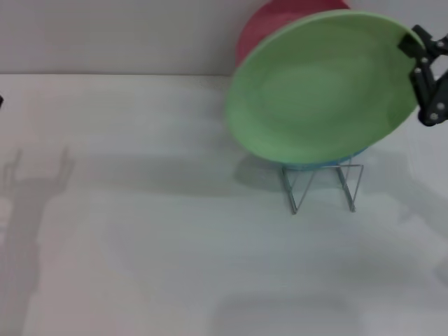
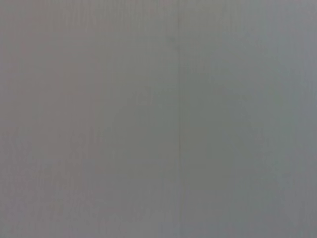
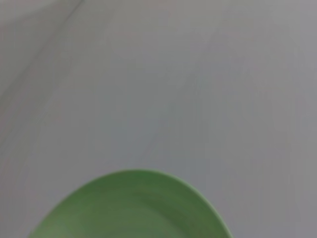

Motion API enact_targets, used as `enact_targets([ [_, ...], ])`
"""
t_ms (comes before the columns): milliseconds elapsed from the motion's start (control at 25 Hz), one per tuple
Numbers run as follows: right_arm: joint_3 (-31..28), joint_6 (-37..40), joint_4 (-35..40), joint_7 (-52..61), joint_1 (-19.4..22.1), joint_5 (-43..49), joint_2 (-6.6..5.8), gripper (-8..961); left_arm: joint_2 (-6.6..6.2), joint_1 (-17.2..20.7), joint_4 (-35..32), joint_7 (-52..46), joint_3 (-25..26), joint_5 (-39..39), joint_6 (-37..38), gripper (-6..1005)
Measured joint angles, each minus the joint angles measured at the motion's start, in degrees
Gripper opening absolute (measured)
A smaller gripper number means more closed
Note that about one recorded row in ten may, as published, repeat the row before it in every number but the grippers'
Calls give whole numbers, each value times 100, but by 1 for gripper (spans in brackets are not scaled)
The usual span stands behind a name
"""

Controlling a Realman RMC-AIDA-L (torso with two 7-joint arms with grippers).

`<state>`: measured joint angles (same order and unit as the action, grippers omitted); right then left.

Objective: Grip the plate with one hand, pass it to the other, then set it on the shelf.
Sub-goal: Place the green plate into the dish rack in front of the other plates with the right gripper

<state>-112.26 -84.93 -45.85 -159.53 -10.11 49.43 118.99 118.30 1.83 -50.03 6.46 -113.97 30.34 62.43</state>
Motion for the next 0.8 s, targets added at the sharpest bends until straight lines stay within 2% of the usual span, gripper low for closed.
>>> enact_targets([
  [480, -967, -412, 111, -563, -20, 845, 11, 30, -13, -139, 299, -269, -235, -2, -55, 819],
  [800, -1390, -626, 123, -570, -49, 909, 12, 29, -3, -155, 305, -269, -354, -2, -60, 819],
])
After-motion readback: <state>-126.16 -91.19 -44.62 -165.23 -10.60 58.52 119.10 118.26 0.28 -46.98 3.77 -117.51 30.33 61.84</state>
